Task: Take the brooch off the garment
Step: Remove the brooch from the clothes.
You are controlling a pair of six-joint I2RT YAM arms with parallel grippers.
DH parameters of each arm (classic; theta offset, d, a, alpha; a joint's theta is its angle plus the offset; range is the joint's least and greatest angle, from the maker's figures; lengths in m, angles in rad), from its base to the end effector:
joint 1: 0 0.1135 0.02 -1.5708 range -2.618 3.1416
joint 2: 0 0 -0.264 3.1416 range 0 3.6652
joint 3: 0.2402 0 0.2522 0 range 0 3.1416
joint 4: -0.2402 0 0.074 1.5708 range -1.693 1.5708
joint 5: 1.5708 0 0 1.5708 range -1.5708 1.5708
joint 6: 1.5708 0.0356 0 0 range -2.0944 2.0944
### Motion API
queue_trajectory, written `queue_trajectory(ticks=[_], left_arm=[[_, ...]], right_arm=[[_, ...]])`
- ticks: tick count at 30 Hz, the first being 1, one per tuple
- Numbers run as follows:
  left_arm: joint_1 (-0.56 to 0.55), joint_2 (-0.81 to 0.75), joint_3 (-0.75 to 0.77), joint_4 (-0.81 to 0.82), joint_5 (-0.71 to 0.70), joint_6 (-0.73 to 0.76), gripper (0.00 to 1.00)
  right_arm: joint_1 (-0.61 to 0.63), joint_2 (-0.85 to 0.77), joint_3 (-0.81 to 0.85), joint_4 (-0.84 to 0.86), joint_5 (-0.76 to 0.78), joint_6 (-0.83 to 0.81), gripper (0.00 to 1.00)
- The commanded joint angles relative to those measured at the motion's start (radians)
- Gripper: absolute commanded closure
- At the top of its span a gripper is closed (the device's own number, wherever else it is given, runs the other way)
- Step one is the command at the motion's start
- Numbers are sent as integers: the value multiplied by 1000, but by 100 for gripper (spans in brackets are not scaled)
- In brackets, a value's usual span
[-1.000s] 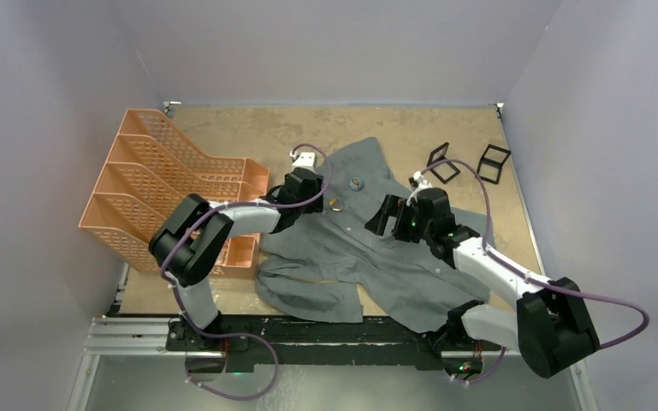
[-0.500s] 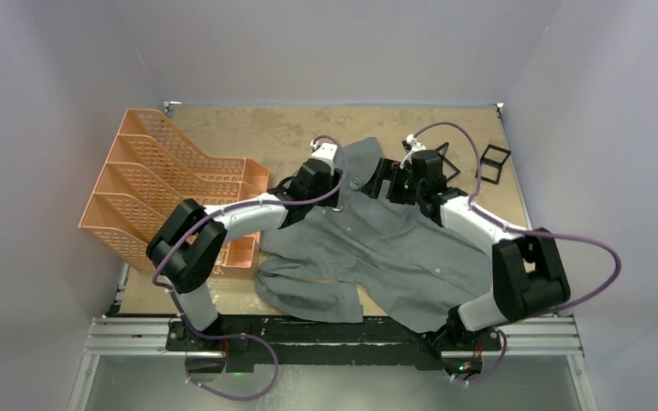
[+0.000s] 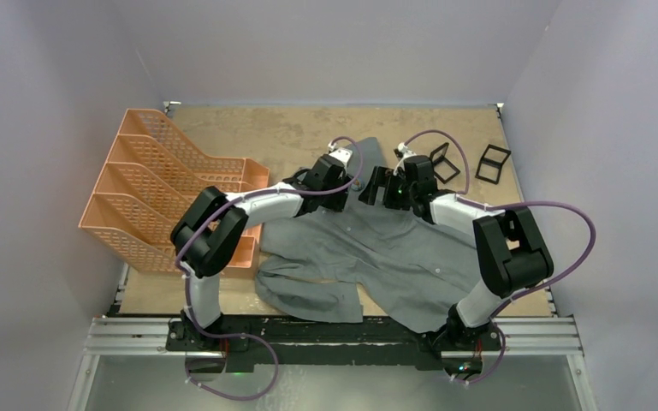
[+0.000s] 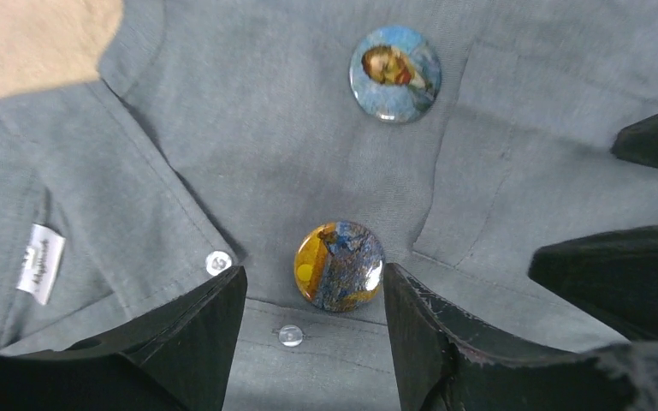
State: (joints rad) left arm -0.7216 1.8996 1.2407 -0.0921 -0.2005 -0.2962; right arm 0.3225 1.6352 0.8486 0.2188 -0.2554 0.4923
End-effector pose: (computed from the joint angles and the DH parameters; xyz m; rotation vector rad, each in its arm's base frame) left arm 0.3164 -0.2690 0.1865 0.3904 2.2874 -0.2872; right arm 0.3233 0.1175 0.1876 0.0324 2.2120 0.7395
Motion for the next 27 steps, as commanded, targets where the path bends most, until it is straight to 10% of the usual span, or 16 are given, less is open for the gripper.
queue_trajectory(ticks=[1,27], left_arm=[[-7,41,51,-24,47,14,41],[-24,161,188,-173,86,94,43]], right_arm=[[3,-15,-29,42,34,-15,6],[3,-2,-36,38,101,-12,6]])
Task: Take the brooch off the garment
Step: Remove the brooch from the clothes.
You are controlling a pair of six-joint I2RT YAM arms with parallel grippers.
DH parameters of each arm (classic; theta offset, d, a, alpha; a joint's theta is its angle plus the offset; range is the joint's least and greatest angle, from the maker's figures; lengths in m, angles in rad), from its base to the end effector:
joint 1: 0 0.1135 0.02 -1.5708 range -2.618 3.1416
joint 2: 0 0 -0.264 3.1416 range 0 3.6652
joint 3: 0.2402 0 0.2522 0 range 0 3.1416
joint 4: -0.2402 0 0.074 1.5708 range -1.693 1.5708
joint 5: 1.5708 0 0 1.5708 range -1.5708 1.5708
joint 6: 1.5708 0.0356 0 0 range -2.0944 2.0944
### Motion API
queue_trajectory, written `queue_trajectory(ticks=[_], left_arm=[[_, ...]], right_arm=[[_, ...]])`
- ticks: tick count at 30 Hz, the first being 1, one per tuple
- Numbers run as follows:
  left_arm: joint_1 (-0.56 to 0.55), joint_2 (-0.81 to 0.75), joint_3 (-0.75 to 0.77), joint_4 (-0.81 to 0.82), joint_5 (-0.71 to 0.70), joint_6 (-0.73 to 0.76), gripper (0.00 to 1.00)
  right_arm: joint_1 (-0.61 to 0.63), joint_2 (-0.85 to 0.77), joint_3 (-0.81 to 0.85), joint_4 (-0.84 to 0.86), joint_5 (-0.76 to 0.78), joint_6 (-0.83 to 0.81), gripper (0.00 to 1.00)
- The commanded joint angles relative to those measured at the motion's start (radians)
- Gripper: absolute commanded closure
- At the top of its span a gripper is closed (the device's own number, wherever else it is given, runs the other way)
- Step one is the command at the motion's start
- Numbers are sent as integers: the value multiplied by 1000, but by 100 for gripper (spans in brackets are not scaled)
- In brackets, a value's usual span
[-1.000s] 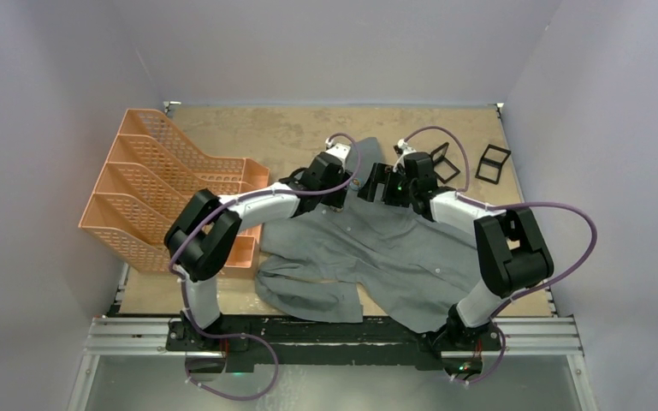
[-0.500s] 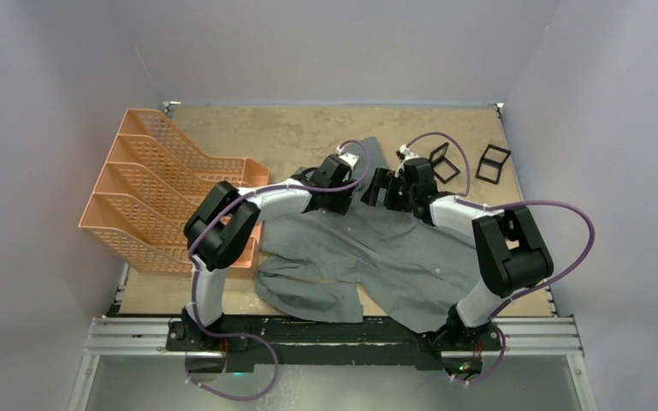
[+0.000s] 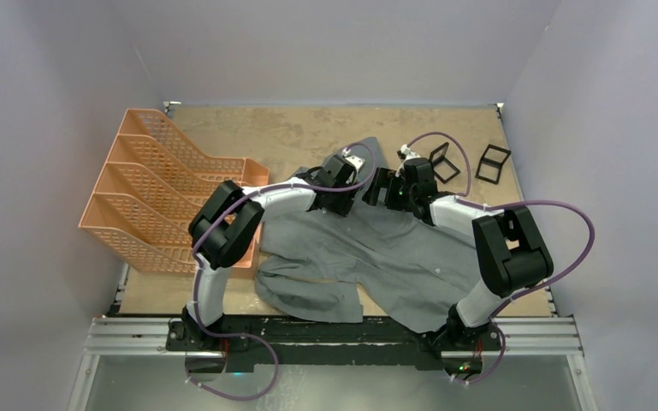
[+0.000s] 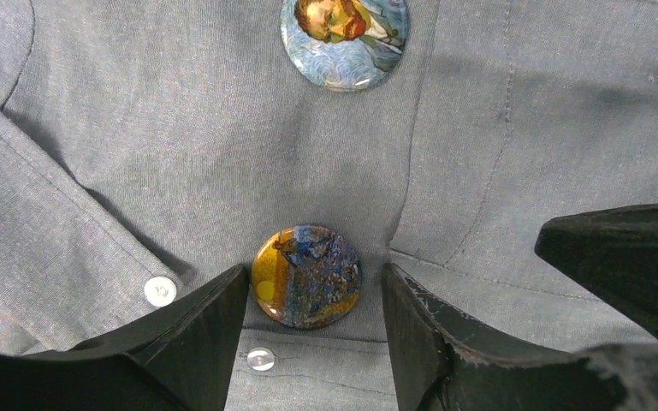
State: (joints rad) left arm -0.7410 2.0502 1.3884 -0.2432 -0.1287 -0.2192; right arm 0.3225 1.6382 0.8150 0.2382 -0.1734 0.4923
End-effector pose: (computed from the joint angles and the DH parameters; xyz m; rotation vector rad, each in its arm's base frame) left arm 0.3273 -0.2932 0.1586 0.5869 2.4124 -0.2545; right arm 0.3198 0.1133 0.1778 0.0849 2.2184 0.6489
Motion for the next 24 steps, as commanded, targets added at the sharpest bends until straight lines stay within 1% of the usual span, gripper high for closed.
queue_trajectory(ticks=[1,4,9,12,17,21,24], left_arm=[[-4,8,39,-23,14,18,44],[-3,1,33,-27,10,22,44],[-4,-4,28,-27,11,34,50],[-3,-5,27,-25,14,41,51],[-4,-27,15,-23,21,49,58],[1,-52,-21,15,27,39,60],[24,-71,-70,72,85,15,60]], right_arm=[[3,-5,-2,20,16,-14,6],[3,-5,-3,28,14,-18,6],[3,-2,-3,34,9,-17,6],[3,-3,-5,36,9,-17,6],[3,-3,-5,34,11,-17,6],[3,-3,-4,42,13,-21,6],[3,-8,-7,48,12,-17,7]])
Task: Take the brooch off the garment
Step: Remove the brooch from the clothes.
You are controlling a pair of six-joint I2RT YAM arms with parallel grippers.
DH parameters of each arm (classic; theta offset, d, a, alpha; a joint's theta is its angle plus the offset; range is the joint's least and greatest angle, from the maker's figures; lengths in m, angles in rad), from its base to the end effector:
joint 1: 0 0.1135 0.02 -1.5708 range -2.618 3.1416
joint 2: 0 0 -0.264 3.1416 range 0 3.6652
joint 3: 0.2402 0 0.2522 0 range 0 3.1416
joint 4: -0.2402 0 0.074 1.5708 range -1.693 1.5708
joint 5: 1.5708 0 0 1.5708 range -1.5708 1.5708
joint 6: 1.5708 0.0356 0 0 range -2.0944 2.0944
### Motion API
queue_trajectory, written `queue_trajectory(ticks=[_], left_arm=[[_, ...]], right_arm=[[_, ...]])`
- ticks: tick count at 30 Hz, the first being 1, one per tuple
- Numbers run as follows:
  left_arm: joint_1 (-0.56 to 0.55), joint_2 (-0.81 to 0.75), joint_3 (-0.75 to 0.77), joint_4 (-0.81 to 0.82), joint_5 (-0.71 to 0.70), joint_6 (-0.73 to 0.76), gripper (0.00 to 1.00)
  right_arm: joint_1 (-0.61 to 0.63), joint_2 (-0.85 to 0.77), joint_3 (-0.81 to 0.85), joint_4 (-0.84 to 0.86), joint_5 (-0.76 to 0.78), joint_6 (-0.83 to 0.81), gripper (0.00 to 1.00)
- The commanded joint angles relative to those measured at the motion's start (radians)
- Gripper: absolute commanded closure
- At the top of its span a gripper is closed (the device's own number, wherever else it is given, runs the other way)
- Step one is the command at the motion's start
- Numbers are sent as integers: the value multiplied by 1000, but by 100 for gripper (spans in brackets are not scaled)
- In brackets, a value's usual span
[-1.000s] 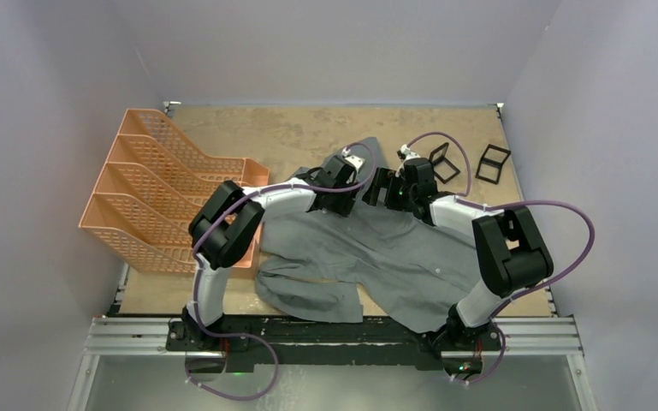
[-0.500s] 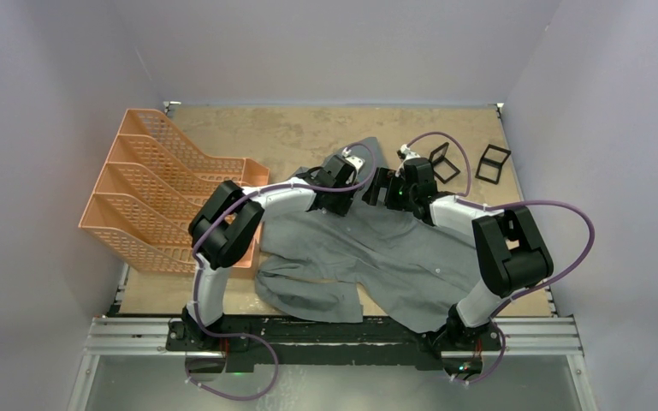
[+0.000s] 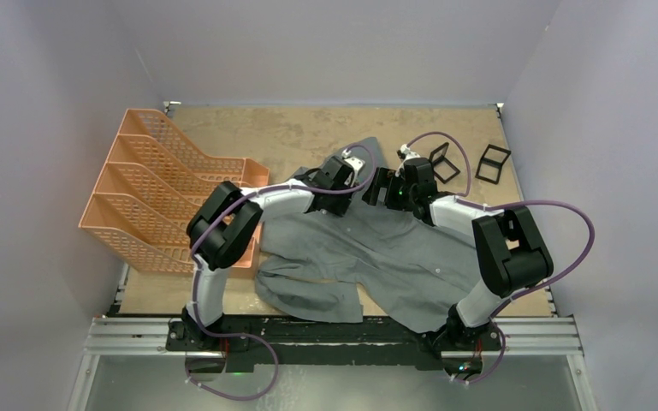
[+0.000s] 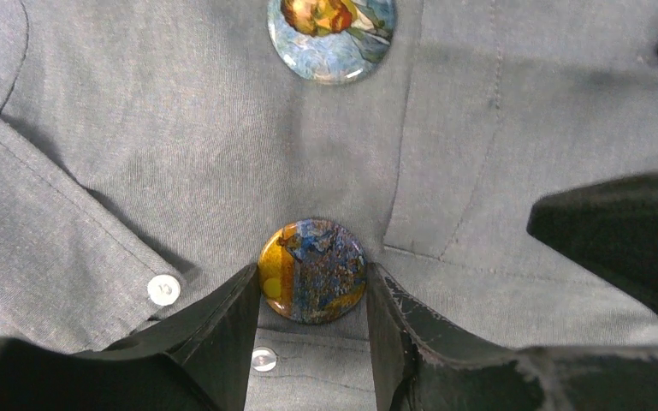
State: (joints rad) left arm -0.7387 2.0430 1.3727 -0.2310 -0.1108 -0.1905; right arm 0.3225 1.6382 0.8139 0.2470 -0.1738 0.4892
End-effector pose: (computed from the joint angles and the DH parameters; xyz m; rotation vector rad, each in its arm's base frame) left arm 0.3259 -0.2915 0.1577 0.6259 2.4030 -0.2639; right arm 0.3201 0.1135 0.1783 0.0800 2.2104 0.6497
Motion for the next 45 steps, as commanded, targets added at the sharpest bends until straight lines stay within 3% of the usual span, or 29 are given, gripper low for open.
queue_trajectory(ticks=[1,8,22,30,45], left_arm=[[33,-72,-72,85,95,-26,61],[99,-103,-168,216,304,-90,63],[117,-97,-227,362,513,-118,64],[118,-98,-255,450,582,-160,64],[117,-100,-294,545,585,-190,64]], right_arm=[[3,-11,-9,43,7,-12,7],[4,-14,-15,56,-10,-4,7],[20,-31,-29,95,-79,6,11],[23,-17,-30,118,-141,17,25],[47,56,2,134,-248,21,64]])
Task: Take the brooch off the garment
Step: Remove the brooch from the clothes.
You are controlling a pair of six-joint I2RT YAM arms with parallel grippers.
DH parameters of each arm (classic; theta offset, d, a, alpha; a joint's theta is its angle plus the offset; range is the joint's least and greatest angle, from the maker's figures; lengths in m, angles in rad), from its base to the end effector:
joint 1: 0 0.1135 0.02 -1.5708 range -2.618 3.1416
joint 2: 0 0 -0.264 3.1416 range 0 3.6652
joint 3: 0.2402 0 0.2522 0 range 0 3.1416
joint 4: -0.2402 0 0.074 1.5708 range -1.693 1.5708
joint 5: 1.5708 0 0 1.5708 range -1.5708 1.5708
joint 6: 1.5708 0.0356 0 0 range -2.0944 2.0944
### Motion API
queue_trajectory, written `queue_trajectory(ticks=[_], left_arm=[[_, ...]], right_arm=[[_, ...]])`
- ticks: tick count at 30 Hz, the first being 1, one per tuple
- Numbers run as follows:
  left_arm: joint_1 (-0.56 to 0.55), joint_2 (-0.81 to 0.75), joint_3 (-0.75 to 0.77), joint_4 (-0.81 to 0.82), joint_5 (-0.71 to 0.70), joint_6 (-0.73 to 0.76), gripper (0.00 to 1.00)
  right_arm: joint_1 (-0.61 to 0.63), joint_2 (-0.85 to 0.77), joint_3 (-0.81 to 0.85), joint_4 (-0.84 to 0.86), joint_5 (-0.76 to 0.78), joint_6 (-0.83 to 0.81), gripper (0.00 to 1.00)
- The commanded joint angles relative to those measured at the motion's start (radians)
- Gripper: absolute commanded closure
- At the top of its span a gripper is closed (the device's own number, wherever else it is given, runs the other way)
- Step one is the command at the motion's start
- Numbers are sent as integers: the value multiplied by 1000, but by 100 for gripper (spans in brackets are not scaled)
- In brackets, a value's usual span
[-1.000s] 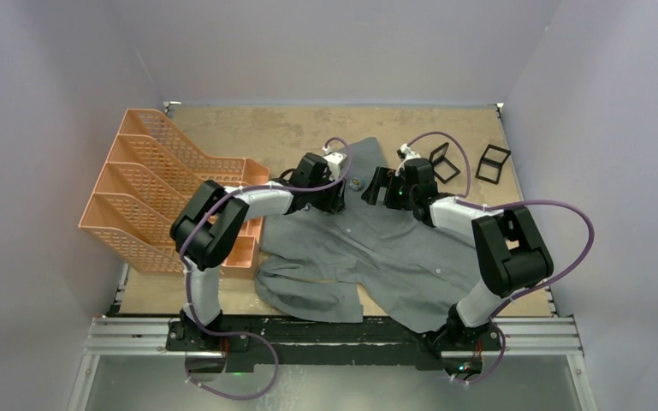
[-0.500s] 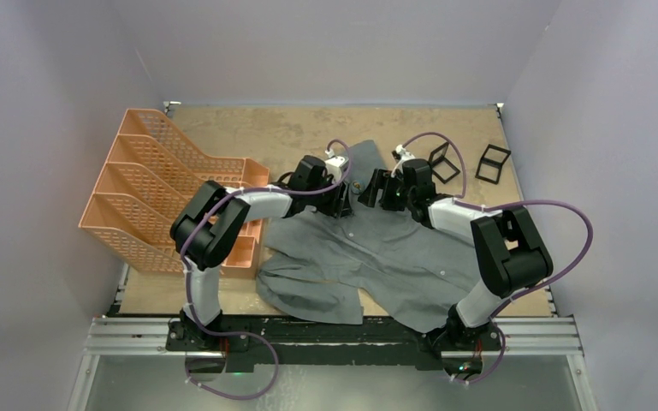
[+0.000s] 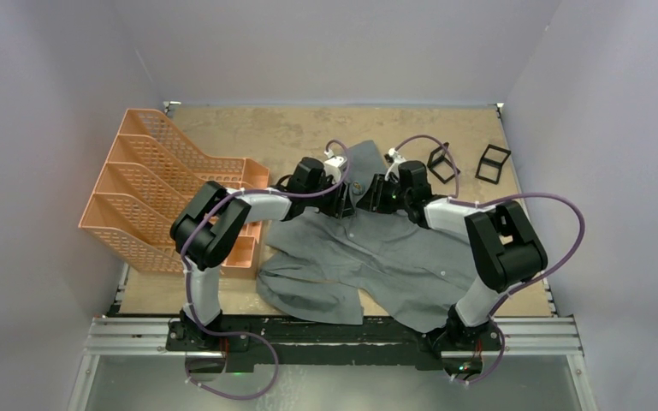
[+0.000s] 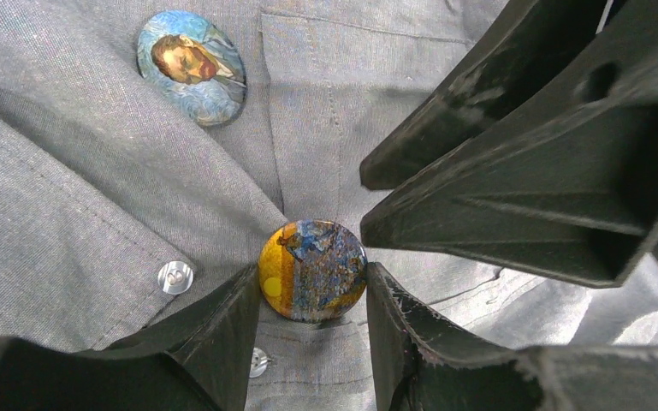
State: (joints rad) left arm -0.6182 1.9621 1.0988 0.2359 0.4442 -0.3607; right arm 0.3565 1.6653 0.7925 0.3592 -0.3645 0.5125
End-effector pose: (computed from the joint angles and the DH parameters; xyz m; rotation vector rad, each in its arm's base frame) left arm 0.3264 -0.2509 0.1481 0.5600 2.2545 -1.0134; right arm 0.3158 0.1312 0.1745 -0.0636 2.1760 0.8940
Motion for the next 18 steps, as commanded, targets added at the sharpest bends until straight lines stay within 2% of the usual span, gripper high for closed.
queue_trajectory(ticks=[1,18], left_arm=[[-3,-18,-21,83,29,-20,63],[-8,-30,-60,153,60,-21,63]], right_arm=[[15,33,24,23,-60,-1,65],[21,86,26,73,-143,41,73]])
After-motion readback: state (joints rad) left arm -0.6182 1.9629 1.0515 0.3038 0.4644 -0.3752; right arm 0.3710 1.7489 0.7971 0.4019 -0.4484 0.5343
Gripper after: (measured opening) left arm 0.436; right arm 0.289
